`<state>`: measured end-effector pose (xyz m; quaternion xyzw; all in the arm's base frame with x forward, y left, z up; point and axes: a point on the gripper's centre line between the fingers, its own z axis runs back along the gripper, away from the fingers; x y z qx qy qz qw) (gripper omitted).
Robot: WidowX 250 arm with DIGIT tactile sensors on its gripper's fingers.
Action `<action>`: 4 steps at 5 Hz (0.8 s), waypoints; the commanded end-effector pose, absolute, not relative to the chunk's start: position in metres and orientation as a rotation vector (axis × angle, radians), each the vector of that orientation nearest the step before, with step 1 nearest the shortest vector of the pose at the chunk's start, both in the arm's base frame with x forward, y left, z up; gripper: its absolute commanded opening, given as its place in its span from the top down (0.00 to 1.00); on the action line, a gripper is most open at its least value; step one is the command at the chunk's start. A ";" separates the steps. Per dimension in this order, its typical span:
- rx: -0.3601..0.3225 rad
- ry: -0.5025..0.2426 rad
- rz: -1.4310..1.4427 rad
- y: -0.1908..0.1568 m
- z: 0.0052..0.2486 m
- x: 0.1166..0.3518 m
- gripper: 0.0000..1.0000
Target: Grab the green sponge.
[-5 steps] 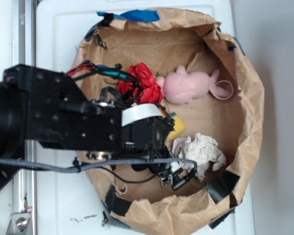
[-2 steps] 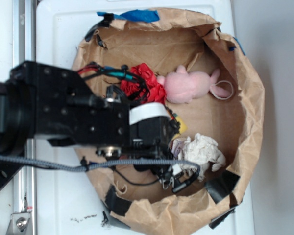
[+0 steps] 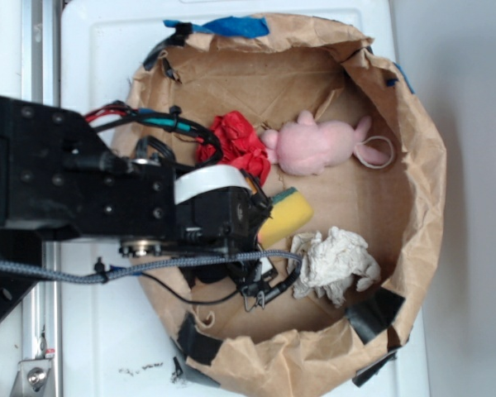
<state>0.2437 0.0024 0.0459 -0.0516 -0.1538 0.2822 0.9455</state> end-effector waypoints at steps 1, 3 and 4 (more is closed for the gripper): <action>-0.106 -0.342 0.584 0.010 0.054 0.250 1.00; -0.111 -0.349 0.569 0.012 0.055 0.250 0.96; -0.119 -0.344 0.564 0.013 0.061 0.255 0.00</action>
